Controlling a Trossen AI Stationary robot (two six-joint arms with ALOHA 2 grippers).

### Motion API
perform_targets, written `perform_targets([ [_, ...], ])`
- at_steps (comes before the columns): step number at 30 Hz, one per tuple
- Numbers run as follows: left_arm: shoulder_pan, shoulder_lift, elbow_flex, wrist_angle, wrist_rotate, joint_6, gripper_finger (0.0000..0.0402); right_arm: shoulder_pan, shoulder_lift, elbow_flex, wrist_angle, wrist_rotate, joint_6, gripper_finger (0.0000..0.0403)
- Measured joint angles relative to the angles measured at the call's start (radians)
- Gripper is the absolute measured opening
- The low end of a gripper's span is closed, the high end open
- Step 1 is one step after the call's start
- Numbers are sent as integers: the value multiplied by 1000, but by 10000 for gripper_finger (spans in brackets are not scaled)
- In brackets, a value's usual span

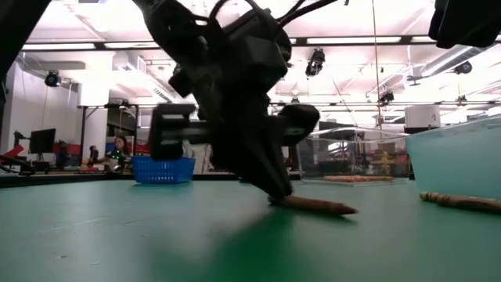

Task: Sort crayons
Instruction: Put the brown crayon into the blue bin

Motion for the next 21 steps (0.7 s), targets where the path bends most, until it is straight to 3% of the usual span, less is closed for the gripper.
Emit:
perform_targets([
  [4, 1, -68, -26, -37, -19, -57, 2, 2, 0, 0, 0, 12, 4, 52],
  [6, 1, -116, -47, -68, -76, -108, 2, 2, 0, 0, 0, 12, 15, 52],
  [17, 19, -512, -250, -333, -562, -365, 1, 2, 2, -2, -1, 53, -50, 52],
  [19, 30, -595, -311, -320, -582, -385, 1, 2, 2, -3, -1, 62, -59, 52],
  [21, 32, -668, -387, -244, -530, -382, 0, 2, 2, -3, -1, 64, -70, 52],
])
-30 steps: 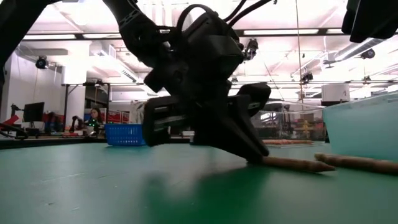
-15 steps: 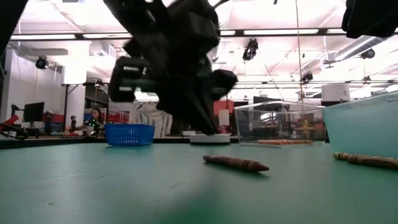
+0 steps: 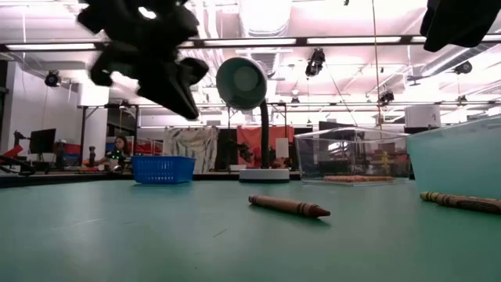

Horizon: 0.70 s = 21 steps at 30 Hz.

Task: Sort crayons
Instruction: Put the brown crayon into the blue bin

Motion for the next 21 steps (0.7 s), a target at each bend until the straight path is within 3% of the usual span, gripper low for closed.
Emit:
perform_targets([
  [4, -13, -70, -169, 373, 177, -25, 0, 0, 0, 0, 1, 29, -27, 52],
  [11, -33, 14, -312, 875, 182, -67, 20, 0, 1, -3, 4, 50, -36, 52],
  [15, -43, 133, -300, 1023, 182, -74, 51, 0, 2, -3, 9, 51, -36, 52],
  [21, -69, 301, -191, 997, 219, -63, 105, 0, 2, -3, 17, 50, -36, 52],
])
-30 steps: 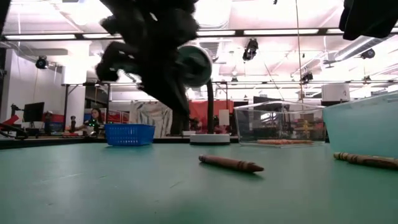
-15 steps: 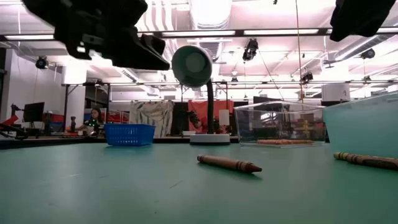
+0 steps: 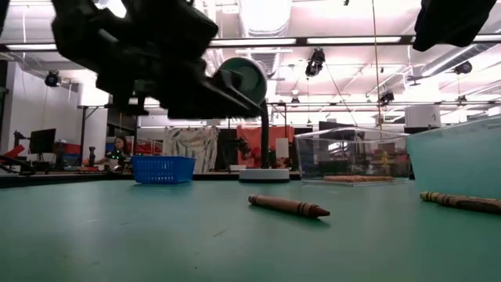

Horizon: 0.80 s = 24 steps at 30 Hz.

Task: Sort crayons
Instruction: Put the brown crayon into the blue bin

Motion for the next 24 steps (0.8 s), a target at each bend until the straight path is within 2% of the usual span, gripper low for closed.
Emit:
perform_targets([
  [5, -11, 110, 81, -28, 112, 18, 124, 0, 0, 0, 1, 0, 0, 52],
  [9, -13, 156, 118, -87, 131, 19, 122, 0, 0, 0, 8, 0, 10, 52],
  [15, -28, 222, 170, -104, 255, -1, 118, 0, 0, 0, 29, 0, 10, 52],
  [24, -33, 296, 197, -116, 244, -19, 139, 0, 0, 0, 34, 1, 11, 52],
])
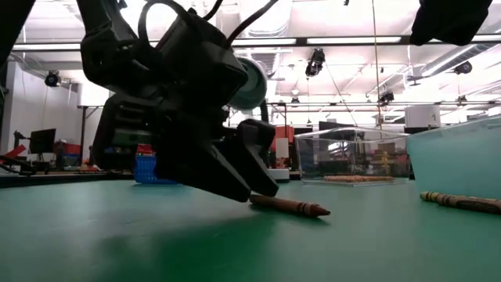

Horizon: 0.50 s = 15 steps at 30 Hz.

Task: Sort crayons
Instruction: Put the brown crayon into the blue bin

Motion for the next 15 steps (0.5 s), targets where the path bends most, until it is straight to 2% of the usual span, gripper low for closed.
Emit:
perform_targets([
  [15, 0, -14, -4, -10, -3, 7, 149, 0, 0, 0, 8, 1, -1, 52],
])
